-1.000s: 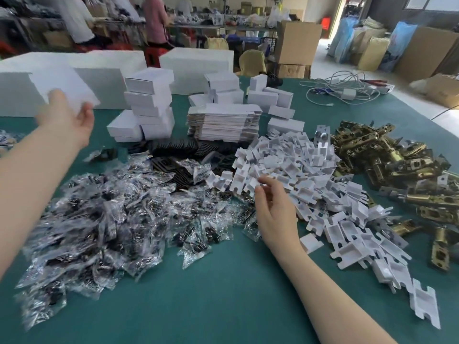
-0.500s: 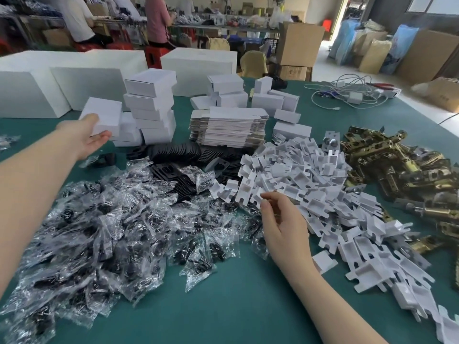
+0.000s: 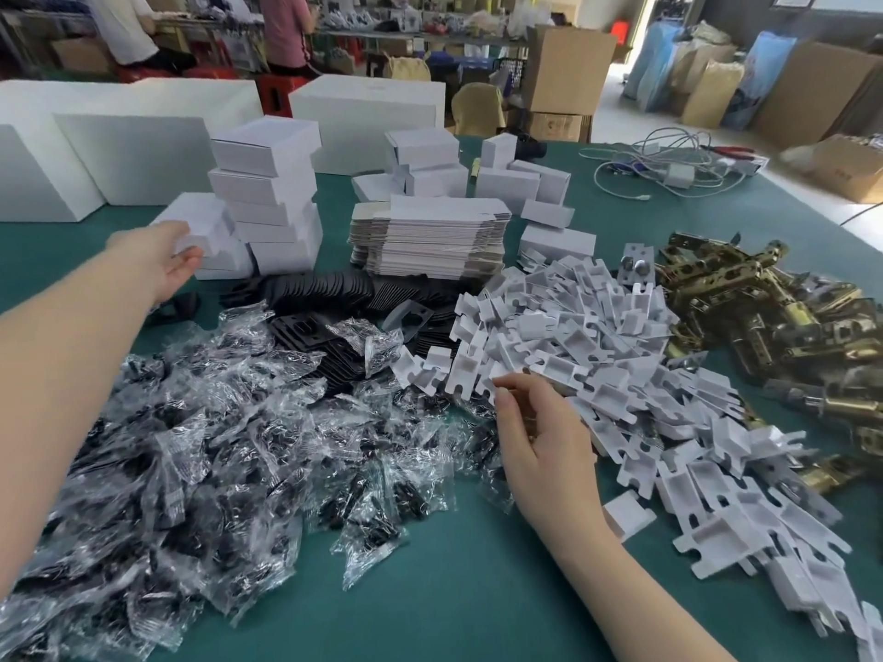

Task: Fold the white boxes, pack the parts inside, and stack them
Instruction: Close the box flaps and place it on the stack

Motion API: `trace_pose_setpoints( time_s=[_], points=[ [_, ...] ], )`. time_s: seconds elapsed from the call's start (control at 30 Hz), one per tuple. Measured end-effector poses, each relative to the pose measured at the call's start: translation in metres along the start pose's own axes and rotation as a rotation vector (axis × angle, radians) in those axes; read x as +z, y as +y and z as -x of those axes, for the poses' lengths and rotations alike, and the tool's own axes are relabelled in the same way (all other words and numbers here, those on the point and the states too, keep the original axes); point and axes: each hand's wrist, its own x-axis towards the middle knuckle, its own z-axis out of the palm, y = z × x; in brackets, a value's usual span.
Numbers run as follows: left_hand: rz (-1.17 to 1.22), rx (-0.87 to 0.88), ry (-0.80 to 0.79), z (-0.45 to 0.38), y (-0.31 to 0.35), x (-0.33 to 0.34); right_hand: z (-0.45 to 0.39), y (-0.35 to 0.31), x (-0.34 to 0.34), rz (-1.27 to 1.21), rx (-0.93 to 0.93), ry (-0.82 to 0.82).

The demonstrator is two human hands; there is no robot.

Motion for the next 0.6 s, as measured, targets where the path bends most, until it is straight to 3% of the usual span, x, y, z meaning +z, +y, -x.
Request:
trace_pose_setpoints(
  time_s=[0.13,0.6],
  points=[
    [-0.008,0.073,0.091,-0.004,-0.002,0.006,0.000,-0.001,0.000,0.002,-0.001,-0.003],
    [-0.073,0.096,0.031,-0.019,-0.003,0.016,-0.001,0.002,0.002,0.000,0.004,-0.004]
  ],
)
